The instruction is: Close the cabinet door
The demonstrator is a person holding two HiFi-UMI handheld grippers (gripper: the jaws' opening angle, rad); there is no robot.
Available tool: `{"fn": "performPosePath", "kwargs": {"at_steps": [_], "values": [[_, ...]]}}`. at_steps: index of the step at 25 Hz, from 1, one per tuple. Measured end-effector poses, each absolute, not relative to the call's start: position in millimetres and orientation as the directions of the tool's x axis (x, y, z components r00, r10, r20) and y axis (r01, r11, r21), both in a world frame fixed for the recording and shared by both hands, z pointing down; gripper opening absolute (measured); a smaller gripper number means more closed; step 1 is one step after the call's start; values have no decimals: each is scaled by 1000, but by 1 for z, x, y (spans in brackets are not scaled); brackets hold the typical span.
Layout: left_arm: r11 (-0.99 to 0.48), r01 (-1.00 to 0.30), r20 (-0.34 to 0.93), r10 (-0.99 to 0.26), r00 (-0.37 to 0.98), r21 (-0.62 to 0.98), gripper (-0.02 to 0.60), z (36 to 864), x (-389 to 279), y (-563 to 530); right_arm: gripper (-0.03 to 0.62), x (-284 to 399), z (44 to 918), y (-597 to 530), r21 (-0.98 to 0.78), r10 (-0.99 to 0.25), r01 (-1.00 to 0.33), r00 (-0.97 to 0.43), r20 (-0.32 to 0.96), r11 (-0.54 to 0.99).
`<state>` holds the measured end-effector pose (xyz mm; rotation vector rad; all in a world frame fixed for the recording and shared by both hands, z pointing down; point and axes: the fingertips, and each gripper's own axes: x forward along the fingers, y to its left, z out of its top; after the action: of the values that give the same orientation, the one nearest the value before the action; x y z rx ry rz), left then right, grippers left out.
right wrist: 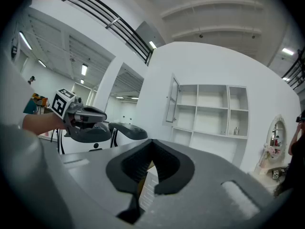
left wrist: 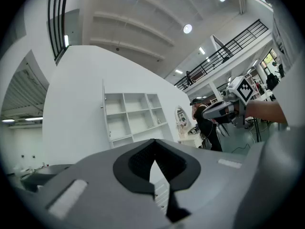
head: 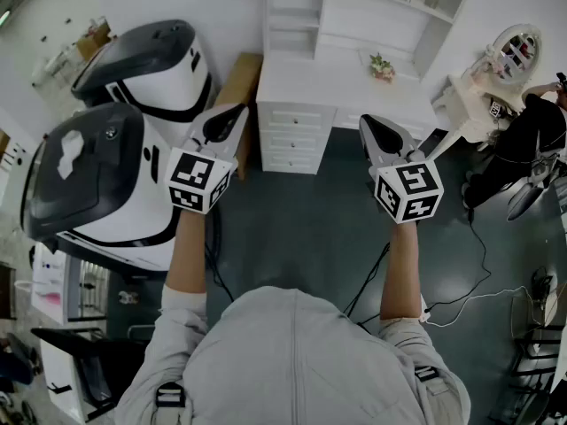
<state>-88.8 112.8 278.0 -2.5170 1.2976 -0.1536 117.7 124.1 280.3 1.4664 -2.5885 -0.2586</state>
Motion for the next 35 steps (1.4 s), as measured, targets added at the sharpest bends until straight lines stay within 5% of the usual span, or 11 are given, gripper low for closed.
{"fn": "performPosePath", "kwargs": {"at_steps": [35], "values": [[-467,-854,10,-878,478,-230,20,325,-15,101,2,213,325,96,115,-828,-820,-554,88,560]]}}
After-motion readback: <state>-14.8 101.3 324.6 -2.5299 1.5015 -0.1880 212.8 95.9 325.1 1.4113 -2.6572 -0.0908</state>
